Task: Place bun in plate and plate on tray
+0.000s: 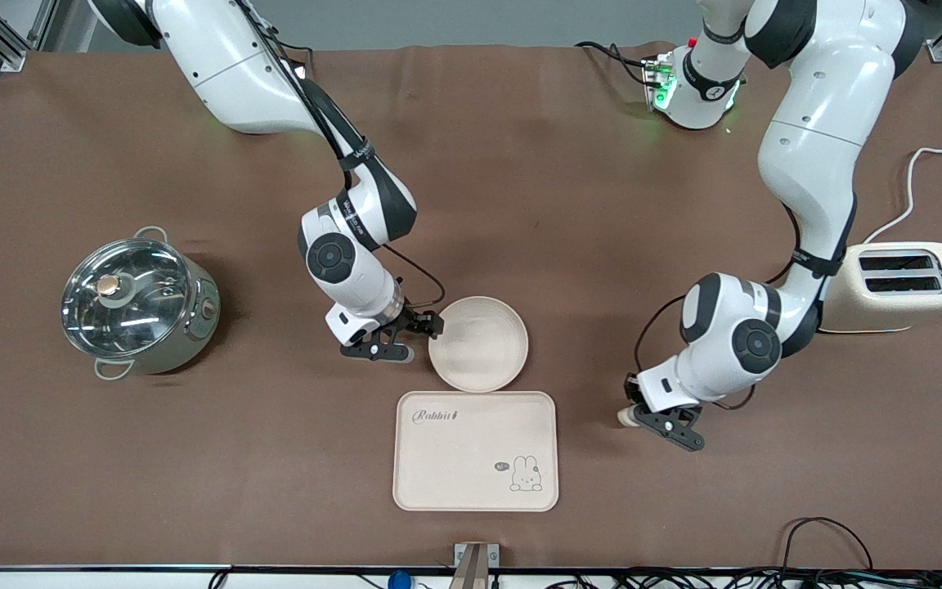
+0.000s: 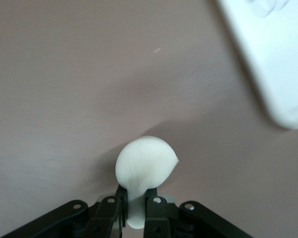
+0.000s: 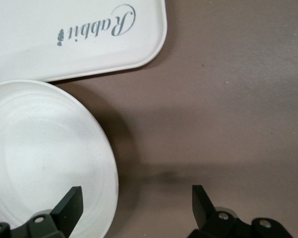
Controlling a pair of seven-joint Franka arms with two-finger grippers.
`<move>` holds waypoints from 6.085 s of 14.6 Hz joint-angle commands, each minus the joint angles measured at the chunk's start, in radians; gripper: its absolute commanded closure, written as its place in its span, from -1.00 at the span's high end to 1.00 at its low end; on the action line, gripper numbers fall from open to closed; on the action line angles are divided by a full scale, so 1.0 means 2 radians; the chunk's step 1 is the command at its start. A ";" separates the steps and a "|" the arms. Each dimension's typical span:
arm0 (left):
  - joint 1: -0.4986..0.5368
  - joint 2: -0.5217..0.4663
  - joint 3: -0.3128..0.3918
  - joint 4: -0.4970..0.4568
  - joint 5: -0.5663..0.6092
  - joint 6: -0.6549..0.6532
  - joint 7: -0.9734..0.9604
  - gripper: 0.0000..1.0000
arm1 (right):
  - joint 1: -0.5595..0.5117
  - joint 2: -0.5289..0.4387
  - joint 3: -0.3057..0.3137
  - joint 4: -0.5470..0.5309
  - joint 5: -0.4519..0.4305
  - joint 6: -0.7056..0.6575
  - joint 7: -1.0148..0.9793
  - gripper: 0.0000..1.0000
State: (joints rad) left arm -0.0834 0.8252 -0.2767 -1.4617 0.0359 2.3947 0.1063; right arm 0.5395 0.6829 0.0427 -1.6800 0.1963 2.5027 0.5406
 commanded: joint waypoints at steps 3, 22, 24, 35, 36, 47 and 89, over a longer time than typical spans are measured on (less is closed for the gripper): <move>-0.075 -0.018 -0.017 0.011 -0.010 -0.030 -0.246 -0.68 | 0.009 0.030 -0.004 0.032 0.010 0.001 0.005 0.65; -0.074 -0.107 -0.030 0.018 0.046 -0.154 -0.306 1.00 | 0.003 0.041 0.012 0.058 0.036 -0.003 0.001 -0.99; -0.032 -0.152 -0.030 0.016 0.049 -0.207 -0.232 1.00 | 0.000 0.031 0.015 0.060 0.041 -0.005 0.002 -0.99; 0.065 -0.350 -0.031 0.013 0.035 -0.413 -0.149 1.00 | -0.022 0.179 0.011 0.277 0.097 0.031 0.015 -0.99; 0.066 -0.354 -0.031 0.012 0.033 -0.423 -0.148 1.00 | -0.024 0.202 0.011 0.298 0.097 0.055 0.014 -0.99; 0.006 -0.445 0.084 -0.100 -0.012 -0.366 -0.144 1.00 | -0.050 0.220 0.008 0.326 0.094 0.059 0.013 0.14; 0.007 -0.414 0.089 -0.042 -0.007 -0.374 -0.133 1.00 | -0.271 -0.343 -0.064 0.121 -0.104 -0.533 -0.307 1.00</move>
State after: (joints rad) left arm -0.0708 -0.0083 -0.1015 -1.5709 0.0244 1.6651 -0.1597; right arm -0.0148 0.0180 -0.0844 -1.4113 0.0103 1.4293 -0.0658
